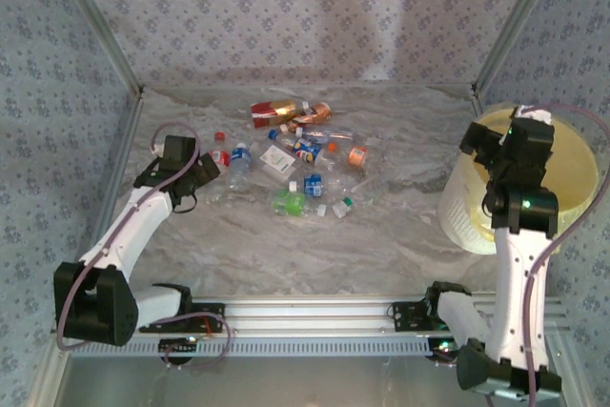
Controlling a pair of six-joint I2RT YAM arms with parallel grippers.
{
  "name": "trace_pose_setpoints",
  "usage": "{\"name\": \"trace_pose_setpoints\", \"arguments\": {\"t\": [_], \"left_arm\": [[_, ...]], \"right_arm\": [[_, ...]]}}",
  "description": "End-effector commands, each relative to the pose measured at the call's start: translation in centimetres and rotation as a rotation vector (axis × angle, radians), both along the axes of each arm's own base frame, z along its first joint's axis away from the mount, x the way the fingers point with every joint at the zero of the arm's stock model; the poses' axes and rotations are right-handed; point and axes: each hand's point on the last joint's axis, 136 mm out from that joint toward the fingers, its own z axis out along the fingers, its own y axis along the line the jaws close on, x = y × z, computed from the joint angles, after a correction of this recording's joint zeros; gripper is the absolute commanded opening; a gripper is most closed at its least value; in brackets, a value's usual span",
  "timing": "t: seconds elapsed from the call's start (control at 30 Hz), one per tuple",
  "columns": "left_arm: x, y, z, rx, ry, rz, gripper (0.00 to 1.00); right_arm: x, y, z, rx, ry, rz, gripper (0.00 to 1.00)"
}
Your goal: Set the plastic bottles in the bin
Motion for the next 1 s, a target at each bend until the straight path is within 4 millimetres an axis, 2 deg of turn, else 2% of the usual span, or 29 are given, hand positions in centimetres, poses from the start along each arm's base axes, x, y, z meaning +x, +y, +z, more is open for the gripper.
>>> {"name": "trace_pose_setpoints", "arguments": {"t": [0.0,0.23,0.3,0.4,0.5,0.6,0.67,0.8,0.87,0.97], "left_arm": [[0.4,-1.7,-0.7,-0.053,0.029,-0.099,0.98],[0.5,-2.7,-2.5,-0.088,0.090,-0.139,0.98],[0.1,-2.3,-3.1,-0.076,0.115,-0.114,0.98],[-0.1,-2.7,-3.4,-0.094,0.121,-0.128,0.98],[-0.2,-3.0,-3.4,-0.107,0.114,-0.129,0.98],[-0.2,-3.0,-3.4,-0.119,0.113,-0.108,0.98],[-0.1,-3.1,-3.3,-0.128,0.109,-0.105,0.98],[-0.1,-3.3,-3.3,-0.132,0.111,-0.108,0.98],[-0.2,-3.3,-3.4,-0.136,0.113,-0.104,0.98],[-0.1,-3.7,-3.1,-0.165,0.106,-0.097,0.98]], "right_arm": [[1.4,4.5,3.3,0.018,-0.154,0.213,1.00],[2.9,10.4,4.9,0.005,-0.207,0.413,1.00],[3.2,11.5,4.7,0.004,-0.209,0.441,1.00],[3.7,13.4,4.2,0.019,-0.200,0.513,1.00],[3.7,18.0,2.4,0.051,-0.155,0.735,1.00],[3.9,21.8,-1.1,0.009,-0.052,0.890,1.00],[4.9,22.2,-3.7,-0.026,0.041,0.854,1.00],[7.2,19.5,-9.6,0.047,0.282,0.563,1.00],[7.2,17.7,-12.8,0.122,0.364,0.370,1.00],[6.2,17.6,-17.6,0.255,0.405,0.246,1.00]]}}
